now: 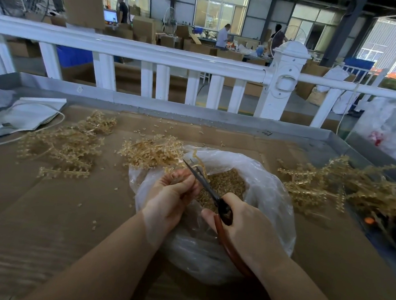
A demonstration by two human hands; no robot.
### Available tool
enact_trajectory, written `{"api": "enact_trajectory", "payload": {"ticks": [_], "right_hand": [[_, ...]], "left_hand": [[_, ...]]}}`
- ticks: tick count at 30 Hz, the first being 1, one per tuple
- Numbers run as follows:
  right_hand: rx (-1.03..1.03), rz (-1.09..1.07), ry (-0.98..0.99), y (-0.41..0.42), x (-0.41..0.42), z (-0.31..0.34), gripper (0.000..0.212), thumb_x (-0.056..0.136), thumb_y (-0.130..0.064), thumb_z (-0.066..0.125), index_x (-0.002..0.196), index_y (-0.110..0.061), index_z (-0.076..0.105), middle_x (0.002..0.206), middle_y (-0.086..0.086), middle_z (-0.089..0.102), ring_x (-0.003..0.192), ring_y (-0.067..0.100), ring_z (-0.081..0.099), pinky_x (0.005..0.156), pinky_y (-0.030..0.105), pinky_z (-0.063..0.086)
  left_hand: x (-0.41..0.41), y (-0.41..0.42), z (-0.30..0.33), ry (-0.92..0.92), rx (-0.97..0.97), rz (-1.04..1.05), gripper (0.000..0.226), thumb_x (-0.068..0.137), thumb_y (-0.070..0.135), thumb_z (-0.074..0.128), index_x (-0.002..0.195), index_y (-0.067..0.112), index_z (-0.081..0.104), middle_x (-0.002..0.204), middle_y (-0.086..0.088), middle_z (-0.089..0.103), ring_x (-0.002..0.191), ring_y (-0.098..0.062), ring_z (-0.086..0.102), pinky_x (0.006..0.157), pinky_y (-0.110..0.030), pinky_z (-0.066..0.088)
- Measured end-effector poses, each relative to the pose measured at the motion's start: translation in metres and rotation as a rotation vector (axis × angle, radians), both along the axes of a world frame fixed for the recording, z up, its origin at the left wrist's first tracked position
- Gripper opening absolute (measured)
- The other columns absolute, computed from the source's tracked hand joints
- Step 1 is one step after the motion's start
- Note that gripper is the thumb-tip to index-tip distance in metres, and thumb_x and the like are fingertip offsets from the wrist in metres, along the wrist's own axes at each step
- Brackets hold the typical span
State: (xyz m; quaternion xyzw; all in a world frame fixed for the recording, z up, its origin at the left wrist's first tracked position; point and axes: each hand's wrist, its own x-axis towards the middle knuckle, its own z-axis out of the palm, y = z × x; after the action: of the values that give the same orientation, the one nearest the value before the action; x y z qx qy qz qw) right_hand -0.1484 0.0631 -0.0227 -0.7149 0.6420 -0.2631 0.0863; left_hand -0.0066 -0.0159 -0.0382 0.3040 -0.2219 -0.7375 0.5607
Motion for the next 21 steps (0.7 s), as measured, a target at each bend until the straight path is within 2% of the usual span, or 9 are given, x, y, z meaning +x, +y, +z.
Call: {"api": "enact_trajectory", "payload": {"ticks": [7, 10, 14, 16, 18, 21], "right_hand": [[-0.039, -0.022, 0.083, -0.002, 0.0, -0.007, 0.036, 0.084, -0.068, 0.042, 0.086, -0.032, 0.043, 0.074, -0.009, 0.056, 0.07, 0.007, 0.057, 0.063, 0.021, 0.044], [-0.055, -0.009, 0.07, -0.002, 0.001, -0.009, 0.032, 0.085, -0.066, 0.046, 0.087, -0.034, 0.044, 0.071, -0.011, 0.054, 0.067, 0.003, 0.054, 0.057, 0.012, 0.037], [-0.067, 0.0, 0.063, -0.002, 0.001, -0.01, 0.031, 0.085, -0.065, 0.047, 0.086, -0.035, 0.043, 0.069, -0.012, 0.053, 0.065, 0.002, 0.053, 0.054, 0.011, 0.035], [-0.072, -0.003, 0.058, -0.002, 0.0, -0.011, 0.032, 0.085, -0.065, 0.047, 0.089, -0.033, 0.047, 0.073, -0.011, 0.058, 0.069, 0.005, 0.057, 0.059, 0.014, 0.041], [-0.07, -0.009, 0.078, -0.002, 0.0, -0.012, 0.036, 0.086, -0.065, 0.045, 0.096, -0.03, 0.05, 0.079, -0.009, 0.062, 0.074, 0.009, 0.061, 0.067, 0.022, 0.049], [-0.081, -0.008, 0.106, -0.003, 0.001, -0.013, 0.04, 0.086, -0.066, 0.042, 0.099, -0.029, 0.05, 0.083, -0.007, 0.063, 0.076, 0.01, 0.062, 0.07, 0.026, 0.051]], "left_hand": [[0.001, 0.002, 0.0, -0.019, -0.003, -0.003, 0.017, 0.081, -0.012, 0.054, 0.087, 0.003, 0.06, 0.07, -0.008, 0.07, 0.059, -0.014, 0.067, 0.053, -0.021, 0.055], [0.002, 0.002, -0.001, -0.025, -0.019, -0.017, 0.017, 0.082, -0.012, 0.053, 0.09, 0.002, 0.06, 0.072, -0.008, 0.069, 0.06, -0.013, 0.067, 0.053, -0.021, 0.054], [0.001, 0.002, -0.002, -0.037, -0.05, -0.034, 0.015, 0.084, -0.011, 0.052, 0.091, 0.0, 0.061, 0.074, -0.009, 0.066, 0.06, -0.012, 0.066, 0.055, -0.021, 0.054], [0.002, 0.002, -0.002, -0.044, -0.054, -0.03, 0.015, 0.085, -0.011, 0.052, 0.087, 0.0, 0.061, 0.071, -0.008, 0.066, 0.059, -0.012, 0.066, 0.054, -0.021, 0.054], [0.002, 0.002, -0.002, -0.039, -0.041, -0.021, 0.014, 0.085, -0.01, 0.052, 0.087, 0.001, 0.06, 0.07, -0.008, 0.066, 0.059, -0.013, 0.066, 0.054, -0.022, 0.054], [0.003, 0.002, 0.0, -0.024, -0.015, -0.009, 0.008, 0.089, 0.001, 0.054, 0.085, 0.003, 0.061, 0.066, -0.006, 0.064, 0.055, -0.013, 0.063, 0.052, -0.022, 0.053]]}}
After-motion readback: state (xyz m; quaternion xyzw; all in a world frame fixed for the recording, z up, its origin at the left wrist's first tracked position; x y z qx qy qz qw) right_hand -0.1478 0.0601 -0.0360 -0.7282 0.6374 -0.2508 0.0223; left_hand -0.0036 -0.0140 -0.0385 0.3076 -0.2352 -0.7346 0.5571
